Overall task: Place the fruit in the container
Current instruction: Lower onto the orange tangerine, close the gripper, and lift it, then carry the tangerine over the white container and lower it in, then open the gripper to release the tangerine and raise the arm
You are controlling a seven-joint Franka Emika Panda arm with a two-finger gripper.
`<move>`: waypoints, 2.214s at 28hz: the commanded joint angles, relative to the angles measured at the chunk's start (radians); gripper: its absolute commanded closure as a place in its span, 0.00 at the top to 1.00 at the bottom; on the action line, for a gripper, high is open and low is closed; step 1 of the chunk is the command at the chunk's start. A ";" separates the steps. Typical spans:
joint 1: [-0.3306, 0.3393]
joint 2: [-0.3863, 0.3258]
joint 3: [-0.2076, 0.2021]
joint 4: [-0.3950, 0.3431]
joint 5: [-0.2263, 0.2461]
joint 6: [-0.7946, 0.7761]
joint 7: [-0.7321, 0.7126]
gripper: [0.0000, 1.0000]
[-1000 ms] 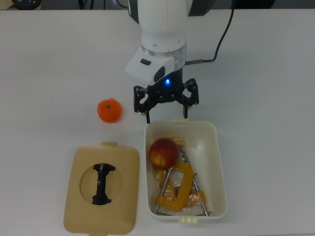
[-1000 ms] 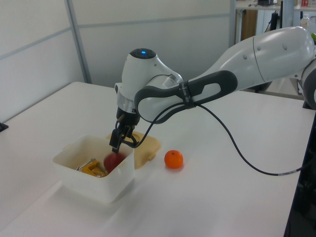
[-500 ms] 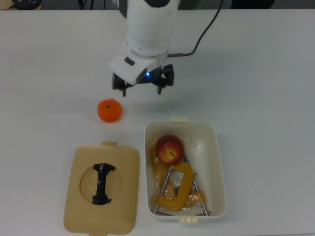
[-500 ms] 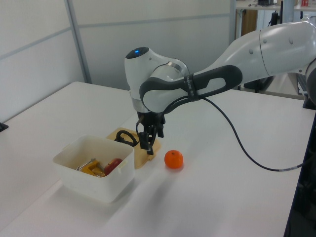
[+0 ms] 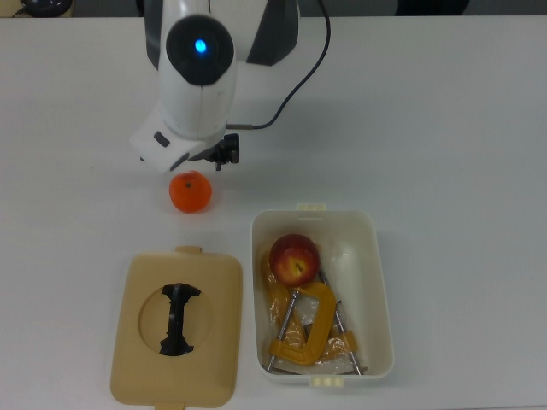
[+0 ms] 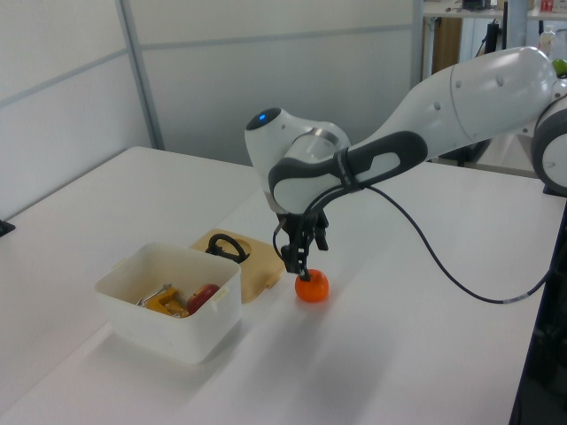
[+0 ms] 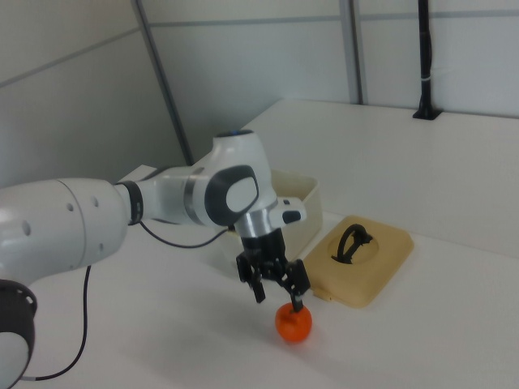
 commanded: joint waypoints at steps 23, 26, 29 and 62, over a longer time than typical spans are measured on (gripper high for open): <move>-0.004 0.065 0.003 -0.018 -0.073 0.121 0.019 0.00; -0.004 0.042 0.003 0.003 -0.029 0.119 0.019 0.00; -0.006 0.028 0.003 0.040 0.017 0.119 0.021 0.00; 0.054 0.011 0.124 0.163 -0.001 0.302 0.292 1.00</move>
